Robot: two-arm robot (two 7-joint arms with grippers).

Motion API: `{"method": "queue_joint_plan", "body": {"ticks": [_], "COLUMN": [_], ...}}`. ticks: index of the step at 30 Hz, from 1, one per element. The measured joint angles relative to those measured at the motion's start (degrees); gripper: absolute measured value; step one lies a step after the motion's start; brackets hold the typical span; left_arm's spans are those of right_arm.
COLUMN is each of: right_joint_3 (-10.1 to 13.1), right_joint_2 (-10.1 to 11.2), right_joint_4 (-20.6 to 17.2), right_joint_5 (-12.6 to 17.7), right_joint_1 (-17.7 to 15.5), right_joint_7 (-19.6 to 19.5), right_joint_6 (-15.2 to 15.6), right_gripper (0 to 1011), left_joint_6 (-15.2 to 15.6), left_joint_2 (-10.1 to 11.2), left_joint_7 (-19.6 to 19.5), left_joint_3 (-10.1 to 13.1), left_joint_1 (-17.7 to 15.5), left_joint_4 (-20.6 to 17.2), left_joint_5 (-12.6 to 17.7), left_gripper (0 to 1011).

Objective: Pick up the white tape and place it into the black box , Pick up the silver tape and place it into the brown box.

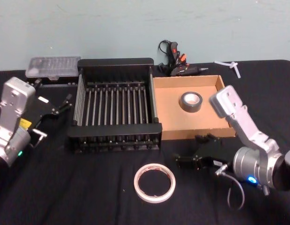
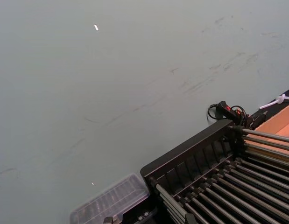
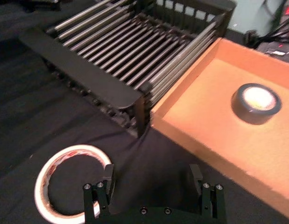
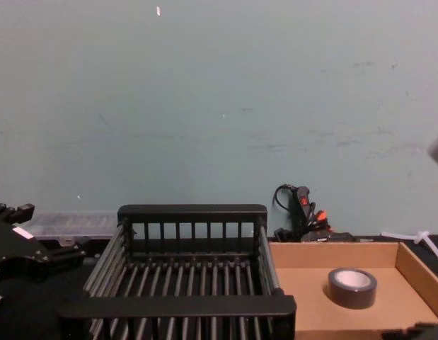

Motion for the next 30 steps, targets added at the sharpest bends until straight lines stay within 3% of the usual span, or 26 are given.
{"method": "queue_joint_plan", "body": {"ticks": [18, 30], "right_joint_3": [-4.41, -5.75], "right_joint_2": [0.59, -0.22], "right_joint_4": [-1.2, -0.54], "right_joint_5": [-1.66, -2.49], "right_joint_1": [-0.66, -0.47], "right_joint_7": [-0.11, 0.47], "right_joint_6": [0.1, 0.1], "right_gripper": [1002, 1002], "left_joint_6": [0.0, 0.0], "left_joint_2": [0.0, 0.0], "left_joint_7": [0.0, 0.0], "left_joint_3": [0.0, 0.0], "left_joint_1": [0.0, 0.0], "left_joint_4": [0.0, 0.0], "left_joint_5": [0.0, 0.0], "left_gripper": [1001, 1001]}}
